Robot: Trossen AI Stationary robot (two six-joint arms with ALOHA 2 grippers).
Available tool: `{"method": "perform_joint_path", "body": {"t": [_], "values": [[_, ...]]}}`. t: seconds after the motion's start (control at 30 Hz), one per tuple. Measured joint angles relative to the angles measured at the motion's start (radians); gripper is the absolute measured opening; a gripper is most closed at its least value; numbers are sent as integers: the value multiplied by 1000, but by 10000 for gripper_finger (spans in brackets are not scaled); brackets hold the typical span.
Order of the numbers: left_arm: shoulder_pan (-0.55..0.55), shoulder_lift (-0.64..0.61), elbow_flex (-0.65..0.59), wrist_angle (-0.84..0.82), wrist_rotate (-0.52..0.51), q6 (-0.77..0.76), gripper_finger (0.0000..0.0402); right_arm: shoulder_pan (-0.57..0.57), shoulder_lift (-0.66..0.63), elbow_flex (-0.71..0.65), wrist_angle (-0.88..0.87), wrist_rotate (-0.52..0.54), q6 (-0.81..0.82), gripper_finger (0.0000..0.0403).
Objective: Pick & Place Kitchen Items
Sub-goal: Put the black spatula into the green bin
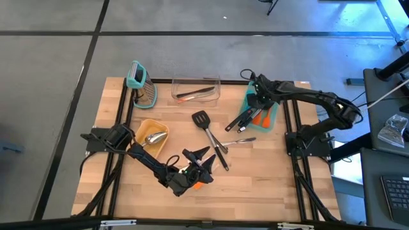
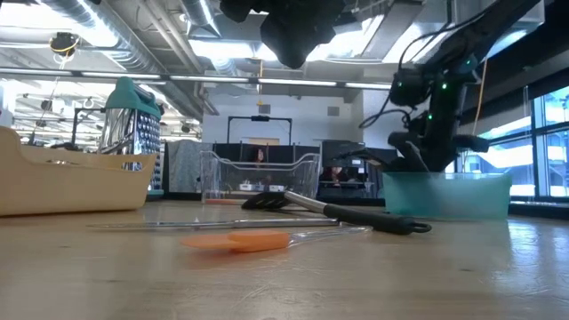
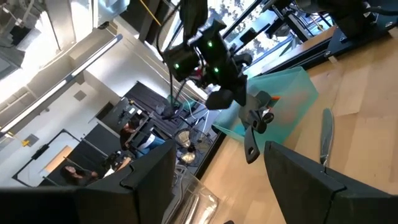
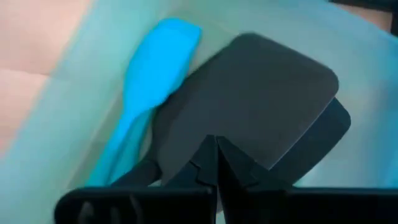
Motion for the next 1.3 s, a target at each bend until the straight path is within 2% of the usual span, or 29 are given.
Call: {"method": "perform_joint_path", "body": {"t": [0.4, 0.83, 1.0, 1.3], "values": [[-1, 0, 0, 0, -1, -1, 242, -28, 96, 2, -56, 37, 2, 0], [-3, 0, 0, -1, -4, -6, 242, -18, 115, 1, -46, 71, 28, 0], [-6, 0, 0, -1, -4, -6, 242, 13, 88, -4, -1, 88, 31, 0], [-5, 0, 0, -1, -4, -7, 242, 68, -50, -4, 31, 91, 42, 0]]}}
